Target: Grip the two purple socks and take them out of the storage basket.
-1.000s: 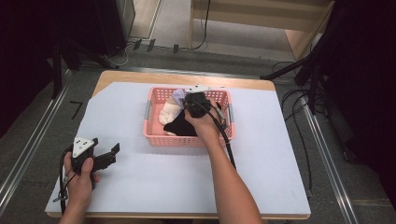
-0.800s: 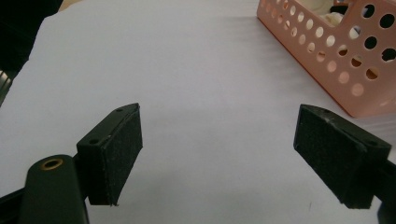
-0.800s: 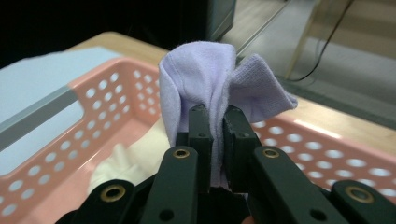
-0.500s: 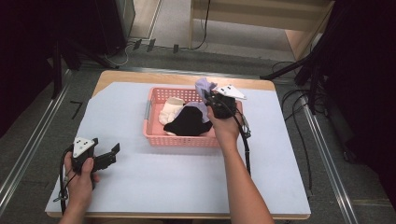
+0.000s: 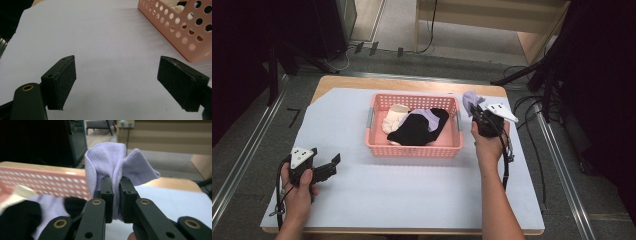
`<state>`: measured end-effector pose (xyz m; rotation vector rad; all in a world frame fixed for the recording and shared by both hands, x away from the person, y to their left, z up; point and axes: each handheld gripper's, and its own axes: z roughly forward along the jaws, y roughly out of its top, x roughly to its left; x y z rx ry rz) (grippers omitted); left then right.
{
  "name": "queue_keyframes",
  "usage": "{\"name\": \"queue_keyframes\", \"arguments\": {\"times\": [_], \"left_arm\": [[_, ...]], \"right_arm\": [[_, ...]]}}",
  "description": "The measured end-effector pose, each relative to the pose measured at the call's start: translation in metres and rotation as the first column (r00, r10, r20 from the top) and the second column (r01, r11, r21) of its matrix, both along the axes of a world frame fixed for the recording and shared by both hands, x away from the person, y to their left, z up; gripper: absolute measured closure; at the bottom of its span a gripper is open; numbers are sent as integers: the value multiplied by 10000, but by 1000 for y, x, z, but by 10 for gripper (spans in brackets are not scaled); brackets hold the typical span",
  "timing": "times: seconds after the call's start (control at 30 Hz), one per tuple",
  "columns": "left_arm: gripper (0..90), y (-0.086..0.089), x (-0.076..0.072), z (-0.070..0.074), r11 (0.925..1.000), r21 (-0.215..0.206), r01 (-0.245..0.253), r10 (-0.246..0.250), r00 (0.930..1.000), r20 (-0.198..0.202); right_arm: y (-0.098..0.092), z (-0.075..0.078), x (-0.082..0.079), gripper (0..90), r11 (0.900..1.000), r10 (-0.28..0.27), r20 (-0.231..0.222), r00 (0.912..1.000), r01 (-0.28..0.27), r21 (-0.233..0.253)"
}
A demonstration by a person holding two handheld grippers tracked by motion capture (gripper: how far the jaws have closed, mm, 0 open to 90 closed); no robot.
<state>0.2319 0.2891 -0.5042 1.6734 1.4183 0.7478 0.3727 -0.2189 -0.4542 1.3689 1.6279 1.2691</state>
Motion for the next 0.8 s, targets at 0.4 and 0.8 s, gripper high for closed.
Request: {"name": "queue_keyframes", "arguments": {"times": [0.4,0.8], "left_arm": [[161,-1,0,0,10000,37,-42,42,10000,20],[161,-1,0,0,10000,38,-25,25,10000,19]], "right_arm": [[-49,-37,-6,561,9935,-1136,-1207,9862,1117,-220],[2,10,0,428,9994,-336,-610,9976,339,34]]}}
